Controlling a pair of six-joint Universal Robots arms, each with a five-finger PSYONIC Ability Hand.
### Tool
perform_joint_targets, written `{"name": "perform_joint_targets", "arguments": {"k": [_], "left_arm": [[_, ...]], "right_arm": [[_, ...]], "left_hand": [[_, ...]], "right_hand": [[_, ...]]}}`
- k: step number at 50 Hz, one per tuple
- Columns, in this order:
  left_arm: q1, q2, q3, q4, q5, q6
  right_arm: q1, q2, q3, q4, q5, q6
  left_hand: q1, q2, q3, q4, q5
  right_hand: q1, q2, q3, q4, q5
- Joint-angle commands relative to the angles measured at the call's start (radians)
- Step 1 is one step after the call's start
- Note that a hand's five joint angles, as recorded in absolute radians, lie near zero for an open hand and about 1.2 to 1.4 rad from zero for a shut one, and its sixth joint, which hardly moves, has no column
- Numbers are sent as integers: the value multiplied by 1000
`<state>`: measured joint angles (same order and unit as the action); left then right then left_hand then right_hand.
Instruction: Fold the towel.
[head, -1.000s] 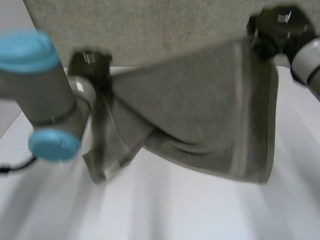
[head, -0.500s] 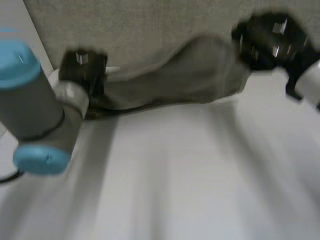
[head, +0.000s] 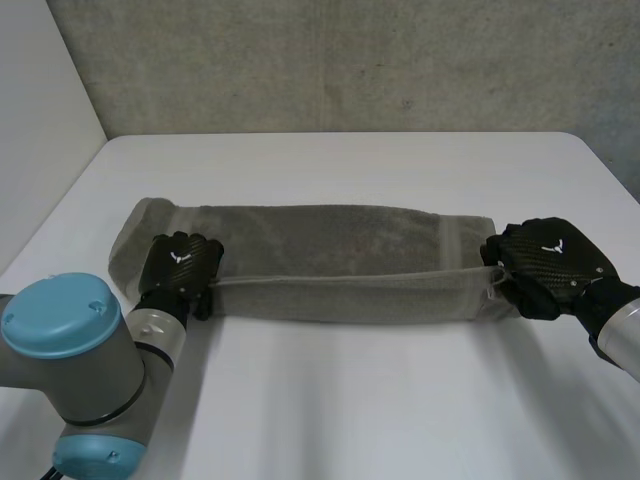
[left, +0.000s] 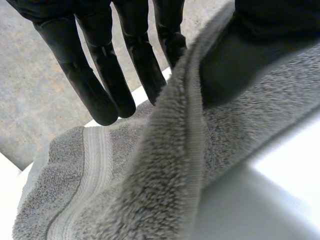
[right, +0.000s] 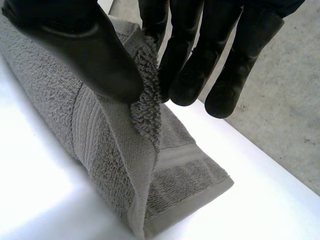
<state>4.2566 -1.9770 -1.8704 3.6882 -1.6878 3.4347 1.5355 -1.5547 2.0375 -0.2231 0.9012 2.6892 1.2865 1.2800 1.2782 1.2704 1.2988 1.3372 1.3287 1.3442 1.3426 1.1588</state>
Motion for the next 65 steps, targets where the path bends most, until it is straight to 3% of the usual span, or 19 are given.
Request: {"name": "perform_joint_targets", "arguments": {"k": [1, 11, 22, 35, 37, 39, 46, 47, 48, 49, 50, 52, 56, 65], "left_arm": [[5, -26, 0, 45, -9, 0], [8, -59, 4, 47, -10, 1], [37, -71, 8, 32, -26, 1], [101, 46, -6, 30, -128, 3], [101, 120, -16, 29, -125, 3], [101, 196, -15, 30, -109, -2], [86, 236, -30, 30, -72, -3], [86, 236, -30, 30, -72, -3], [83, 219, -45, 30, -69, 0], [85, 190, -62, 33, -69, 1], [85, 190, -62, 33, -69, 1], [88, 144, -64, 32, -67, 1], [95, 87, -56, 32, -67, 3], [105, 26, -38, 33, -67, 3]], "right_arm": [[-29, -1, 18, -24, 7, 36], [-115, -8, 27, -111, 25, 199], [-169, -8, 18, -130, 28, 213], [-183, -19, 21, -137, 62, 221], [-176, -57, 10, -125, 70, 230], [-173, -90, -17, -122, 73, 259], [-123, -119, -56, 46, 44, 279], [-88, -116, -28, 69, 39, 261], [-87, -116, -28, 70, 39, 261], [-36, -108, -5, 68, 30, 235], [-35, -108, -5, 68, 30, 235], [98, -90, 47, 77, 24, 146], [164, -82, 137, 67, 24, 49], [167, 62, 222, 27, -4, -92]], "left_hand": [[-556, -549, -547, -540, -743], [-589, -582, -580, -573, -775], [-586, -579, -577, -570, -772], [-574, -567, -566, -558, -761], [-428, -422, -420, -412, -615], [-62, -55, -53, -45, -248], [-113, -106, -104, -97, -300], [-113, -106, -105, -97, -300], [-116, -109, -108, -100, -303], [-122, -115, -113, -106, -309], [-122, -115, -113, -106, -309], [-136, -130, -128, -120, -323], [-175, -168, -166, -159, -361], [-230, -224, -222, -214, -417]], "right_hand": [[59, 68, 52, 54, 63], [59, 68, 52, 54, 63], [59, 68, 52, 54, 63], [59, 68, 52, 54, 63], [59, 68, 52, 54, 63], [59, 68, 52, 54, 63], [59, 68, 52, 54, 63], [-242, -234, -249, -248, -238], [-245, -237, -252, -251, -241], [-539, -530, -546, -544, -535], [-542, -533, -549, -547, -538], [-779, -770, -786, -784, -775], [-809, -800, -816, -814, -805], [-797, -789, -804, -803, -793]]}}
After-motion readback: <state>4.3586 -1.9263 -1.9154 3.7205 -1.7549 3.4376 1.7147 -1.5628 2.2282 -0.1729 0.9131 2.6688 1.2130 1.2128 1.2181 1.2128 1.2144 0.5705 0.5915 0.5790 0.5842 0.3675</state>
